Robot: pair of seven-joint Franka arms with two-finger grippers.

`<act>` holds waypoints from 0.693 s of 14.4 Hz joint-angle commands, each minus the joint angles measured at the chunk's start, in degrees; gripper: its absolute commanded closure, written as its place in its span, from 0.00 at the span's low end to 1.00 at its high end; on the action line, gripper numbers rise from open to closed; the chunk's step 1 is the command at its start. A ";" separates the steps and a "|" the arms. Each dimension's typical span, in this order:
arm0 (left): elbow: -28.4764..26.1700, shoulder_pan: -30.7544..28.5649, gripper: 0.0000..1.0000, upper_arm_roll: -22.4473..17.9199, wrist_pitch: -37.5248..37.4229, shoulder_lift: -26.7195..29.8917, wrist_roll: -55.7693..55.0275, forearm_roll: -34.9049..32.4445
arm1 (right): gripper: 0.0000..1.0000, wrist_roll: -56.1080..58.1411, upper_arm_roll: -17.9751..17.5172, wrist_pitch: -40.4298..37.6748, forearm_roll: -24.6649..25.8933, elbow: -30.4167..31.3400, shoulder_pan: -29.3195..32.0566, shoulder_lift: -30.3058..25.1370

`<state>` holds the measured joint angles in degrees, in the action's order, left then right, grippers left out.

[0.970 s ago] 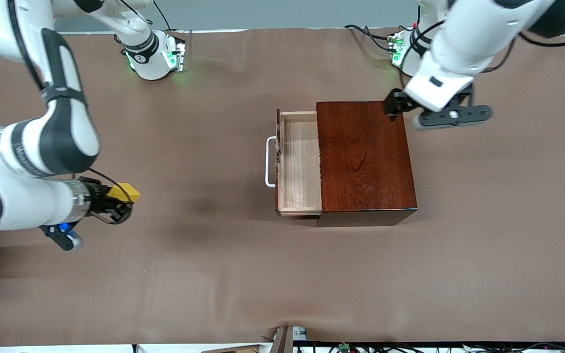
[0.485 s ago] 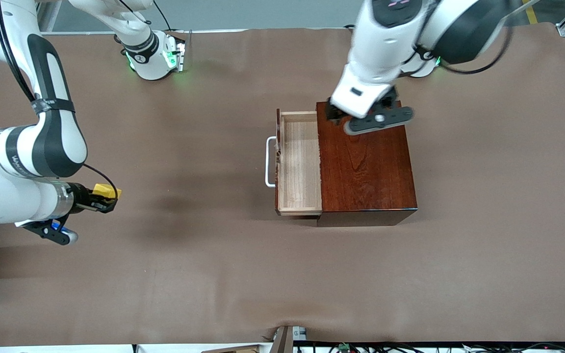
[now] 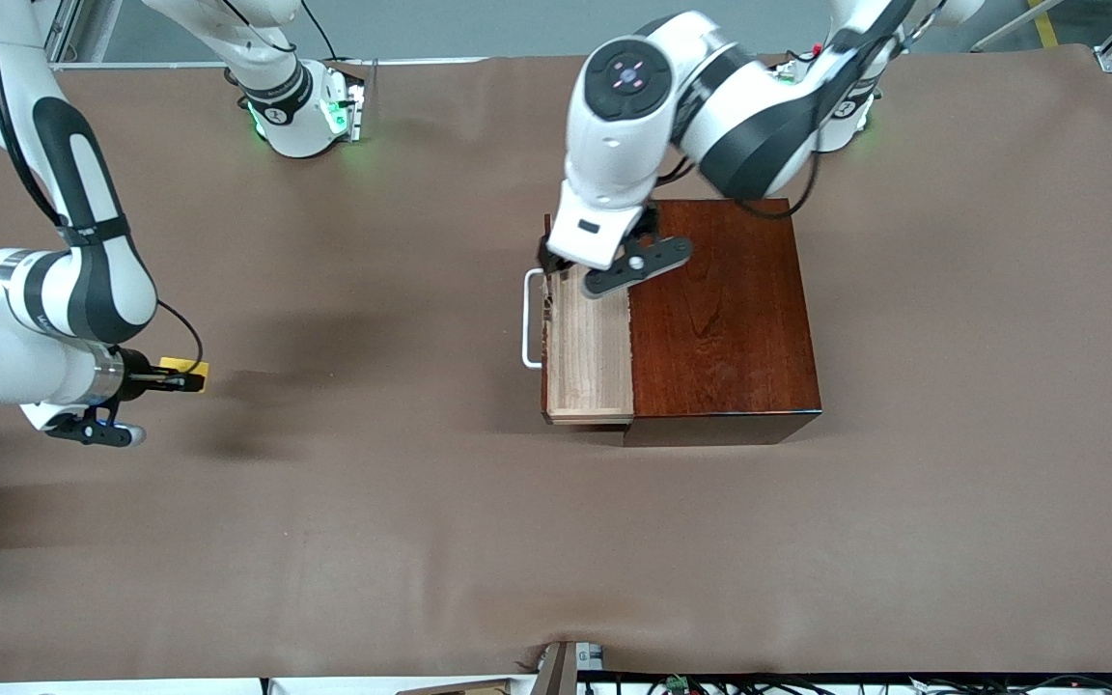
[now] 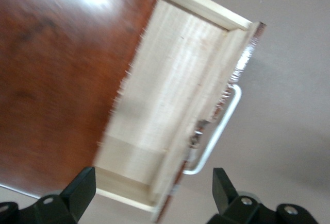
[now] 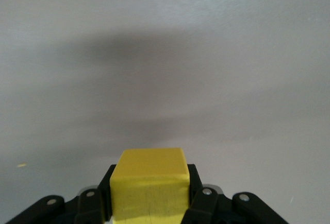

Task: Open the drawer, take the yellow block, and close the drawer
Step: 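Set the cube down with the right gripper while the left gripper reaches the drawer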

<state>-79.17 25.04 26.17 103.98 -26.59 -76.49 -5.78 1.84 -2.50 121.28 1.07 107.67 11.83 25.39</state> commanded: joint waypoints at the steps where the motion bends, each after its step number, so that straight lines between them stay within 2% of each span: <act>1: 7.17 6.58 0.00 -3.38 2.44 -5.57 -8.92 -2.56 | 1.00 3.86 -1.28 10.34 1.74 9.55 2.66 -2.80; 4: 7.80 15.45 0.00 -10.15 8.94 -8.82 -12.08 -2.57 | 1.00 4.40 -1.28 17.66 4.55 14.49 2.85 -2.80; 7: 10.69 22.67 0.00 -16.75 12.90 -14.09 -19.12 -2.48 | 1.00 4.40 -1.19 18.29 5.17 14.76 3.20 -2.28; 10: 11.23 24.88 0.00 -18.08 17.29 -17.61 -28.24 -2.48 | 1.00 3.79 -1.28 18.47 5.08 14.67 3.99 -1.66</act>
<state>-71.26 49.00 8.94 119.90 -41.04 -99.55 -6.93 5.92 -2.73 139.22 4.82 120.75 14.07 25.38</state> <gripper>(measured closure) 0.000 0.441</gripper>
